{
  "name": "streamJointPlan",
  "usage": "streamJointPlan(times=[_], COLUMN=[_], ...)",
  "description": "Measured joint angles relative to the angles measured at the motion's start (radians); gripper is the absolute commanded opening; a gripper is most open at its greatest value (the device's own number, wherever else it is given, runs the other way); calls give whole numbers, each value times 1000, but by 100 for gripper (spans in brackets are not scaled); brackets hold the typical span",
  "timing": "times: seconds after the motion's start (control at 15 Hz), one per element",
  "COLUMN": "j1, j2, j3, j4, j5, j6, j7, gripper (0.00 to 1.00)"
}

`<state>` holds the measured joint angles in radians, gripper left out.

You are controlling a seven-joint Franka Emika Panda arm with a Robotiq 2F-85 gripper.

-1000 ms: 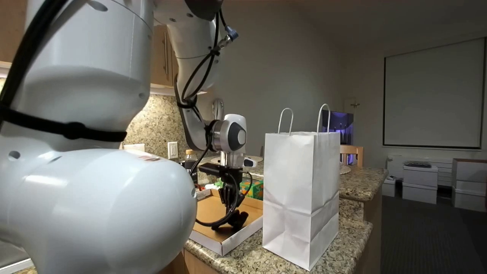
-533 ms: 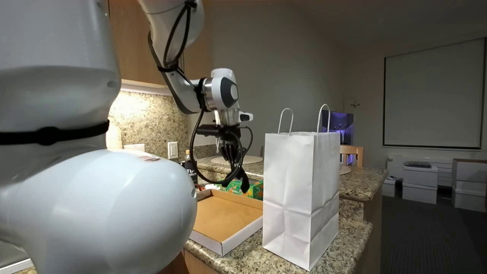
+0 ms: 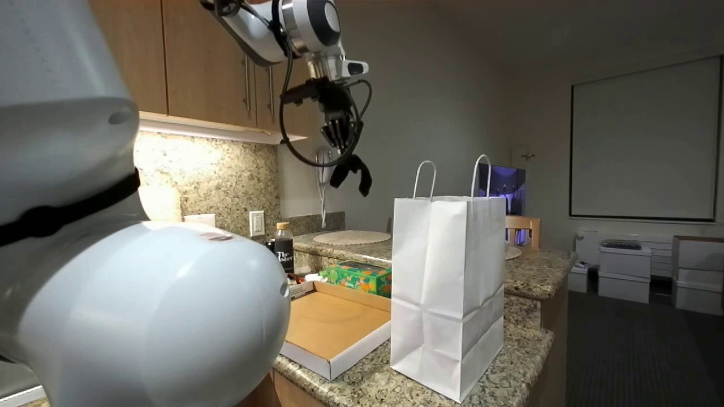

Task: Put the socks in the bag

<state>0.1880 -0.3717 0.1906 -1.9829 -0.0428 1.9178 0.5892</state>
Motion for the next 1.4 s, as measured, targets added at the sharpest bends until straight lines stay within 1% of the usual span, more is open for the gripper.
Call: streamJointPlan(times=[0.2,0.33,0.53,0.8,0.93,1.13,1.2,1.27,1.4], j1=[-55,-90,-137,-187,-205,-229,-235,-241,-247], j2=[13,31,61,85,89,92,92,92,93], j3=[-23,-62,-135,-222,-250,-273,-277,-280,-285], j4=[173,261,356,409,410,410,410,410,410], j5=[22,69,155,260,292,315,318,320,329], j6=[-125,-173,-216,-237,-240,-254,-261,-268,-279], j7=[0,-1,-5,-9,-9,-9,-8,-6,-1], gripper=[5,4,4,4,3,6,15,31,42])
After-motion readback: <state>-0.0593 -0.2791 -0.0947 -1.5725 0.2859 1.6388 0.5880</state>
